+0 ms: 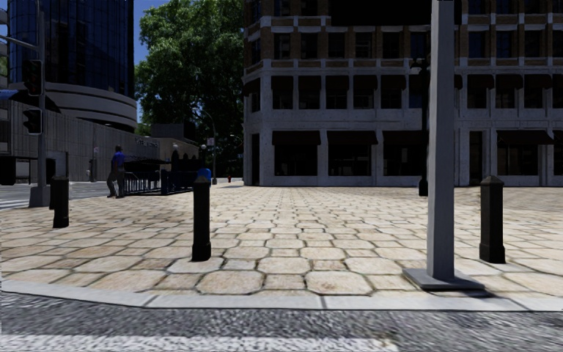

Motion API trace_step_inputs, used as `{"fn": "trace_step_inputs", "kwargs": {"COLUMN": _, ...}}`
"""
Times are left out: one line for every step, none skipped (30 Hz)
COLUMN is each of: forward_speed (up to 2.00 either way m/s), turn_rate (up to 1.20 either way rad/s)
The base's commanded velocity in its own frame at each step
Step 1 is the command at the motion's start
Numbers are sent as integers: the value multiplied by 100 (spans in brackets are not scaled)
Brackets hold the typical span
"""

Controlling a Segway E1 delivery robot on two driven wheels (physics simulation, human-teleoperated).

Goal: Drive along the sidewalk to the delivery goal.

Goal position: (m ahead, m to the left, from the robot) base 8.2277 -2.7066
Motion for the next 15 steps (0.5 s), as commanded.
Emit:
{"fn": "trace_step_inputs", "kwargs": {"forward_speed": 200, "turn_rate": 0}}
{"fn": "trace_step_inputs", "kwargs": {"forward_speed": 200, "turn_rate": 0}}
{"fn": "trace_step_inputs", "kwargs": {"forward_speed": 200, "turn_rate": 0}}
{"fn": "trace_step_inputs", "kwargs": {"forward_speed": 200, "turn_rate": 0}}
{"fn": "trace_step_inputs", "kwargs": {"forward_speed": 200, "turn_rate": 0}}
{"fn": "trace_step_inputs", "kwargs": {"forward_speed": 200, "turn_rate": 0}}
{"fn": "trace_step_inputs", "kwargs": {"forward_speed": 200, "turn_rate": 0}}
{"fn": "trace_step_inputs", "kwargs": {"forward_speed": 200, "turn_rate": -65}}
{"fn": "trace_step_inputs", "kwargs": {"forward_speed": 200, "turn_rate": -85}}
{"fn": "trace_step_inputs", "kwargs": {"forward_speed": 200, "turn_rate": -90}}
{"fn": "trace_step_inputs", "kwargs": {"forward_speed": 200, "turn_rate": 0}}
{"fn": "trace_step_inputs", "kwargs": {"forward_speed": 200, "turn_rate": 0}}
{"fn": "trace_step_inputs", "kwargs": {"forward_speed": 200, "turn_rate": 0}}
{"fn": "trace_step_inputs", "kwargs": {"forward_speed": 200, "turn_rate": 0}}
{"fn": "trace_step_inputs", "kwargs": {"forward_speed": 200, "turn_rate": 0}}
